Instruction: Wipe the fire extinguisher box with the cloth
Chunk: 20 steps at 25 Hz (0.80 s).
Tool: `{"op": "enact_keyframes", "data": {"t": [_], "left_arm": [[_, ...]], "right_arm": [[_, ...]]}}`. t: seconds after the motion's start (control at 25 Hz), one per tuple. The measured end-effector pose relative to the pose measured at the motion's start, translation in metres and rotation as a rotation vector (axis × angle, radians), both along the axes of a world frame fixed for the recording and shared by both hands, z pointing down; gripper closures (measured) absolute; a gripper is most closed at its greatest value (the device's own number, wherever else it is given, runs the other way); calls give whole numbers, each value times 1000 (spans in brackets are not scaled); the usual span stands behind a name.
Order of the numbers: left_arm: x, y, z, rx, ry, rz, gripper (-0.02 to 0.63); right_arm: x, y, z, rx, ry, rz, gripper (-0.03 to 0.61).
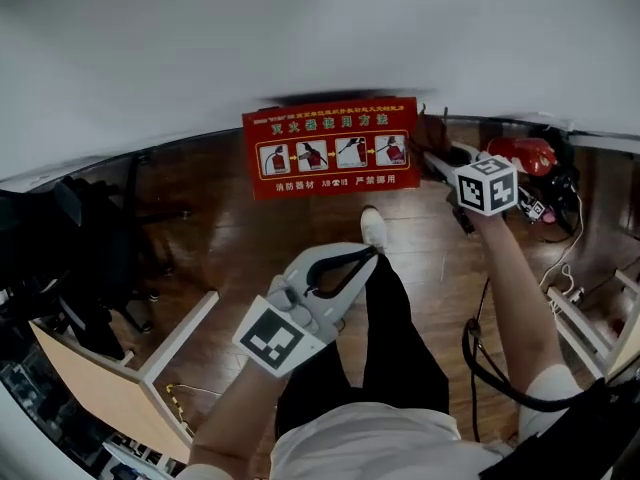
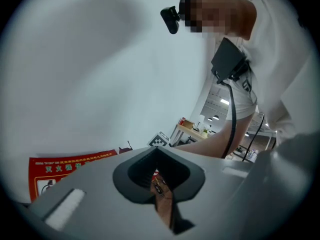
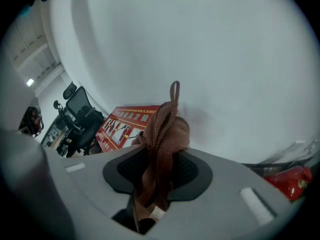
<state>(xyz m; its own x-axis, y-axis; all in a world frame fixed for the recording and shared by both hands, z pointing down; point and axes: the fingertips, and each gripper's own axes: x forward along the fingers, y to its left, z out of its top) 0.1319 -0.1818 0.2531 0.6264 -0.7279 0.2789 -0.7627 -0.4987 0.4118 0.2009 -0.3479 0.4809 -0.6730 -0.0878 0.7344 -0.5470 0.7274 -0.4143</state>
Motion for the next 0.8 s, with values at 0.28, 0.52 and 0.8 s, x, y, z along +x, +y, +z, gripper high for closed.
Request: {"op": "enact_keyframes", "data": {"t": [0.28,0.52,0.8], "left_arm": [[35,-22,18,-34,23,84,615],[55,-24,74,-97,51,137,615],[50,-6,161,-180,2,224,615]], "right_arm": [[18,-7,38,-158,-232,68,453],[5,0,111,-224,-361,13,453],[4,-3,246,-277,-279,45,453]]}}
